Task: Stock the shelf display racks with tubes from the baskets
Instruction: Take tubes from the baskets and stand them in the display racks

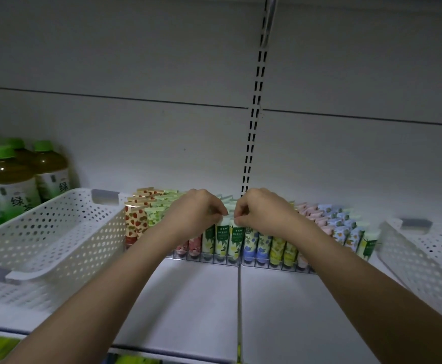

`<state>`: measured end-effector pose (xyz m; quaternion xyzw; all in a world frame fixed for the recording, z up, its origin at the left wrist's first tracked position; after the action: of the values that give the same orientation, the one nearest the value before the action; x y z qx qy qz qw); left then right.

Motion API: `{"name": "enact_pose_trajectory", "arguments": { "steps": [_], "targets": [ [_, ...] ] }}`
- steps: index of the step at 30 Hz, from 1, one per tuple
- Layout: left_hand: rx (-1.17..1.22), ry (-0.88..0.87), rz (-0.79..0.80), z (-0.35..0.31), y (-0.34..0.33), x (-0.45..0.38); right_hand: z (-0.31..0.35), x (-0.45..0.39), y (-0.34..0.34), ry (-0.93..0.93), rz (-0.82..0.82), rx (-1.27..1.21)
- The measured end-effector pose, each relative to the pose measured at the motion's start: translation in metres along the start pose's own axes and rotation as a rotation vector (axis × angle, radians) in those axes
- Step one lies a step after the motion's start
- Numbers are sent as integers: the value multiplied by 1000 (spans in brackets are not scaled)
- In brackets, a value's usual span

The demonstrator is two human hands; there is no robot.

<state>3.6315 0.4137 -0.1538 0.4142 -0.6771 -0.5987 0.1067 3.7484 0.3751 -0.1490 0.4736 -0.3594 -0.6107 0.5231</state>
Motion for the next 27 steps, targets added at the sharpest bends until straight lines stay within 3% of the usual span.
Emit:
{"name": "enact_pose_trajectory", "arguments": {
  "steps": [14, 19, 27],
  "targets": [
    [33, 11, -5, 1, 1, -1, 1, -4, 2, 6, 13, 15],
    [108, 40, -121, 13, 17, 5, 1, -3, 5, 13, -2, -5],
    [47, 65, -66, 22, 15, 8, 4, -4, 8, 11, 3, 4]
  ]
}}
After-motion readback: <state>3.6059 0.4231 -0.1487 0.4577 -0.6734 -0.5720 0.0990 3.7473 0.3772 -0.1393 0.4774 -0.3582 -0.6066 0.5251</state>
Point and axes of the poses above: each hand's wrist, its own x-axis away from the middle knuckle, its own y-axis out of the back of the hand, z = x × y, the point moved 8 cm from there along -x, towards the middle knuckle, and after that the axes turned 5 degrees about -x, right-handed, at the moved point
